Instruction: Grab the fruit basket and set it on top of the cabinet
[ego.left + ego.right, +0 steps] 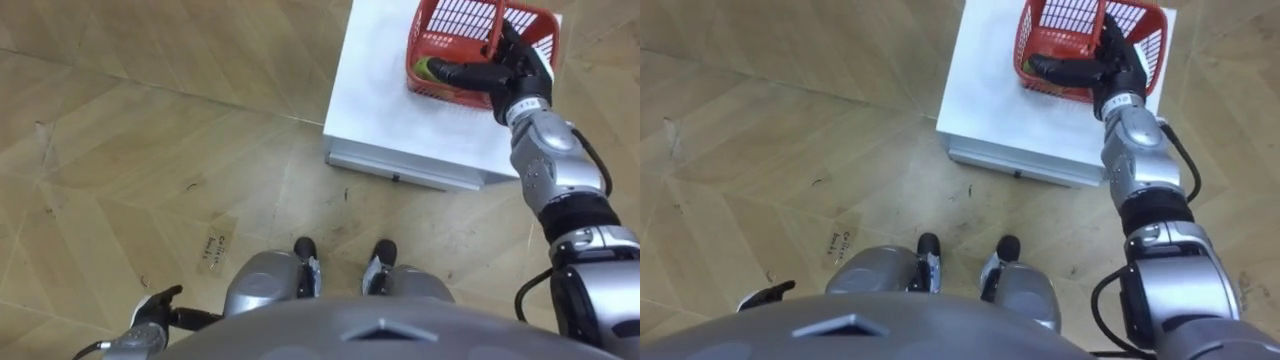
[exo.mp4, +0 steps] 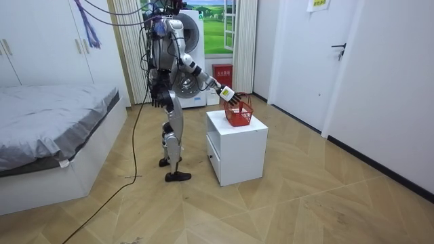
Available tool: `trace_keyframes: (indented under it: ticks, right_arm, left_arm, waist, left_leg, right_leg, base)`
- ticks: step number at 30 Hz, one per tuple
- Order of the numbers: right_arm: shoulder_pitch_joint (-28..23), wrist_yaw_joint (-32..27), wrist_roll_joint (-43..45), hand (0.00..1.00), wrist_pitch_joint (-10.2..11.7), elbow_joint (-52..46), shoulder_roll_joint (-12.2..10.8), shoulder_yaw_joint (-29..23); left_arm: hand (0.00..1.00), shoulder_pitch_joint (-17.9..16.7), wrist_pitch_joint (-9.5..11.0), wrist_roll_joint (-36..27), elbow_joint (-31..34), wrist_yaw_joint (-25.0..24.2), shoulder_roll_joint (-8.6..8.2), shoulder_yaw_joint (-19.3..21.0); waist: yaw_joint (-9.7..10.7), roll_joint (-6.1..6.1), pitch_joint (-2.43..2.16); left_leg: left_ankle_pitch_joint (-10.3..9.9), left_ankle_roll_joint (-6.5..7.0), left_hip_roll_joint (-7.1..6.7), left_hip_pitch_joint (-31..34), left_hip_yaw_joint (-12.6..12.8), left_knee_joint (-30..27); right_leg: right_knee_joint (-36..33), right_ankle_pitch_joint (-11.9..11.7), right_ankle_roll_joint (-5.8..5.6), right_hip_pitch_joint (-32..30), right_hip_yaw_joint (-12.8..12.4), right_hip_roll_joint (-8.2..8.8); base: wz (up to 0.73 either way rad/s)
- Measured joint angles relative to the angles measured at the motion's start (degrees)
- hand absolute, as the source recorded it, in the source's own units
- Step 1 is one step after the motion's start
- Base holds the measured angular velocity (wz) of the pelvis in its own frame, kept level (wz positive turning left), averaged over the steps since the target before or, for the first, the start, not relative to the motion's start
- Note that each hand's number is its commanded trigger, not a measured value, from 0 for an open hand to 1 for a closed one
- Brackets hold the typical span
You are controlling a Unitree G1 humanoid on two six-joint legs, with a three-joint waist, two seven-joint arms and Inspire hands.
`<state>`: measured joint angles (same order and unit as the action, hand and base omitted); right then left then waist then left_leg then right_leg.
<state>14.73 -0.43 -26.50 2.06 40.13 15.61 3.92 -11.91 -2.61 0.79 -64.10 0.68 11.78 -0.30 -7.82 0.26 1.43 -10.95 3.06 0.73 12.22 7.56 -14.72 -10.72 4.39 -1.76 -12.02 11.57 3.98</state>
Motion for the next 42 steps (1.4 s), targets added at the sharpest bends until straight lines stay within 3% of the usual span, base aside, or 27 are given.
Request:
trace_keyframes:
  ticks: [2, 9, 13, 17, 20, 24, 28, 32, 37, 42]
  right_arm:
    - [-2.1, 0.1, 0.1, 0.00, 0.0, -3.8, -0.2, 0.0]
    - [-5.4, -0.3, 0.9, 0.00, 0.0, -9.3, -1.3, -0.1]
    - [-8.5, -0.3, 2.0, 0.00, 0.0, -14.8, -1.6, -0.1]
    - [-11.4, -0.4, 2.5, 0.00, 0.1, -19.0, -1.7, -0.5]
    - [-11.6, -0.5, 4.6, 0.00, 0.1, -19.1, -1.8, -1.0]
    - [-11.8, -1.2, 7.1, 0.00, 0.3, -20.2, -1.8, -2.2]
    - [-16.6, -1.6, 7.6, 0.00, 0.5, -24.4, -1.8, -5.1]
    - [-18.2, -2.8, 7.7, 0.00, 0.5, -25.3, -1.8, -6.7]
    - [-20.6, -4.3, 8.1, 0.00, 0.5, -25.3, -2.0, -8.0]
    - [-23.6, -5.6, 10.0, 0.00, 1.5, -18.2, -2.1, -8.0]
  left_arm:
    - [0.00, 0.0, 0.0, 0.0, 0.0, -0.1, 0.00, 0.0]
    - [0.00, -0.3, -0.7, 1.4, 0.1, -0.1, -0.08, 0.1]
    - [0.00, -1.6, -0.7, 3.2, 2.5, 0.1, -0.16, 0.4]
    - [0.00, -2.4, -0.8, 3.4, 3.9, 0.4, -1.31, 2.6]
    - [0.00, -2.7, -0.8, 3.7, 4.1, 0.4, -2.30, 4.7]
    - [0.00, -3.0, -0.6, 3.2, 4.3, 0.5, -2.26, 5.1]
    - [0.00, -3.2, 0.6, 3.2, 5.1, 1.9, -2.36, 5.1]
    - [0.00, -3.3, 0.7, 3.2, 6.3, 2.9, -2.37, 5.3]
    - [0.00, -3.4, 1.4, 3.1, 7.6, 3.4, -2.47, 7.0]
    - [0.00, -3.5, 1.5, 2.1, 7.7, 5.3, -2.47, 7.1]
  waist:
    - [0.2, -0.40, -0.25]
    - [0.6, -0.58, -0.45]
    - [0.9, -1.16, -1.07]
    - [1.7, -1.61, -1.58]
    - [2.5, -1.76, -1.63]
    - [4.2, -1.87, -1.70]
    - [4.8, -2.03, -1.69]
    - [6.2, -2.05, -1.35]
    - [6.4, -1.98, -1.37]
    - [7.7, -2.03, -1.60]
  left_leg:
    - [0.0, 0.00, 0.00, -0.1, 0.0, 0.0]
    - [0.0, -0.01, 0.00, -3.0, 0.1, 0.4]
    - [0.0, -0.05, -0.02, -5.0, 0.5, 1.2]
    - [0.0, -0.08, -0.01, -7.3, 1.1, 1.9]
    - [0.0, -0.08, -0.06, -8.7, 1.8, 2.3]
    - [0.0, -0.08, -0.07, -9.1, 2.0, 2.5]
    - [-0.1, -0.14, 0.05, -10.0, 2.4, 3.1]
    - [-0.1, -0.18, 0.16, -10.9, 3.5, 3.8]
    - [-0.2, -0.33, 0.32, -12.5, 5.0, 5.2]
    - [-0.3, -0.57, 0.43, -14.0, 5.0, 6.1]
  right_leg:
    - [0.0, 0.0, 0.00, 0.1, 0.0, -0.01]
    - [0.0, 0.0, -0.02, 2.8, 0.8, 0.05]
    - [0.0, 0.2, 0.18, 4.4, 0.5, 0.04]
    - [0.1, 0.3, 0.14, 6.2, 0.1, 0.01]
    - [0.1, 0.3, 0.14, 7.1, -0.5, -0.02]
    - [0.0, 0.3, 0.14, 7.3, -0.7, -0.02]
    - [0.1, 0.3, 0.09, 7.9, -0.6, -0.16]
    - [0.2, 0.3, 0.09, 8.0, -0.8, -0.26]
    - [0.2, 0.3, 0.09, 8.2, -0.8, -0.60]
    - [1.1, 0.3, 0.09, 9.6, -1.2, -1.10]
  base:
    - [0.00]
    - [0.00]
    - [-0.04]
    - [-0.07]
    - [-0.13]
    - [-0.05]
    - [-0.03]
    - [-0.11]
    - [-0.18]
    - [-0.01]
